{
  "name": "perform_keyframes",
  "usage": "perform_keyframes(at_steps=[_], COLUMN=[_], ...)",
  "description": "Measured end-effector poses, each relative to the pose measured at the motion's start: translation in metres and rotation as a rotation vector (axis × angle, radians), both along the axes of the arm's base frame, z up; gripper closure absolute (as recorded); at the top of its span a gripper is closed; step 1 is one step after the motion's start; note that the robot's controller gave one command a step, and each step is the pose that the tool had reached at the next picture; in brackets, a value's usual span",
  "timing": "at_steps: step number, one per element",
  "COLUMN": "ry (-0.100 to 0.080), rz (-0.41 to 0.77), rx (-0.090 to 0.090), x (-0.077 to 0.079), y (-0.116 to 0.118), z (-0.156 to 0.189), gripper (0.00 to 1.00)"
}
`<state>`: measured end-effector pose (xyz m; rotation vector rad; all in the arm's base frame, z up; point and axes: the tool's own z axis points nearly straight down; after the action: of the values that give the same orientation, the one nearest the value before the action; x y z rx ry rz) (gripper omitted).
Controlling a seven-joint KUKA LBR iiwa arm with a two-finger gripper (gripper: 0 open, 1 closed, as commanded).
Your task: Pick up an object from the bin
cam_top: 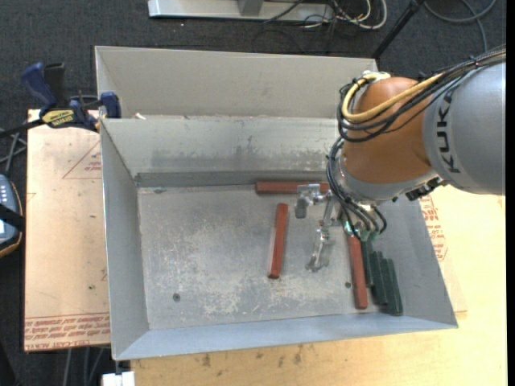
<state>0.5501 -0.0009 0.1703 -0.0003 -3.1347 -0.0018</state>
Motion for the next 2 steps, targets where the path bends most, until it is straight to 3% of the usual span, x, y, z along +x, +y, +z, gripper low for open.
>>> perform_keyframes(at_steps=[1, 2], ry=[-0.008, -0.019], rz=[0.000, 0.050], rx=[0.000, -0.001], x=[0.002, 0.037], y=[0.000, 0.016], z=[0.004, -0.048], gripper=[0.00, 0.00])
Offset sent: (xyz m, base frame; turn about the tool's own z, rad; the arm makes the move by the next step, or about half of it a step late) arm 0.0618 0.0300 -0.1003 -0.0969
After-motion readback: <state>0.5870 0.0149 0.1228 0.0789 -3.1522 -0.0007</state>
